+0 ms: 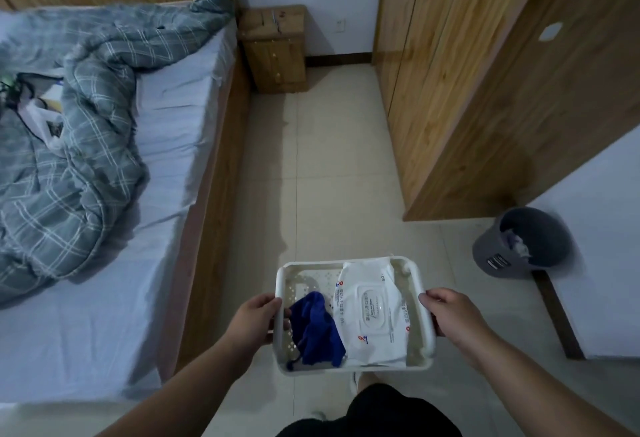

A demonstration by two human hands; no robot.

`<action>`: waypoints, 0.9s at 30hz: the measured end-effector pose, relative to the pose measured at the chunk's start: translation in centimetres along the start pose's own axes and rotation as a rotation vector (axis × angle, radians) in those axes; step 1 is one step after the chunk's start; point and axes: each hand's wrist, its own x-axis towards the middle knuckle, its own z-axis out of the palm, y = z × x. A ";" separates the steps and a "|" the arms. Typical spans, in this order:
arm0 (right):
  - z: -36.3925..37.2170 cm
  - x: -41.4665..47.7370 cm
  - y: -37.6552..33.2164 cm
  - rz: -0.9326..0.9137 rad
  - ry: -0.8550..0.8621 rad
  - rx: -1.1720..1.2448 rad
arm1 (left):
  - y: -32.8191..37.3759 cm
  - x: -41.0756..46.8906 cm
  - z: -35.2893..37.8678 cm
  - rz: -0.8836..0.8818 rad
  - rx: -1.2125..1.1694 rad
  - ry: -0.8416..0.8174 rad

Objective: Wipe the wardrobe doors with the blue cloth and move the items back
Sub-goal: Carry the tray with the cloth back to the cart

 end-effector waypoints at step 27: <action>2.3 31.1 -38.4 -0.088 0.069 -0.209 | 37.5 29.0 -7.2 0.039 -0.076 -0.005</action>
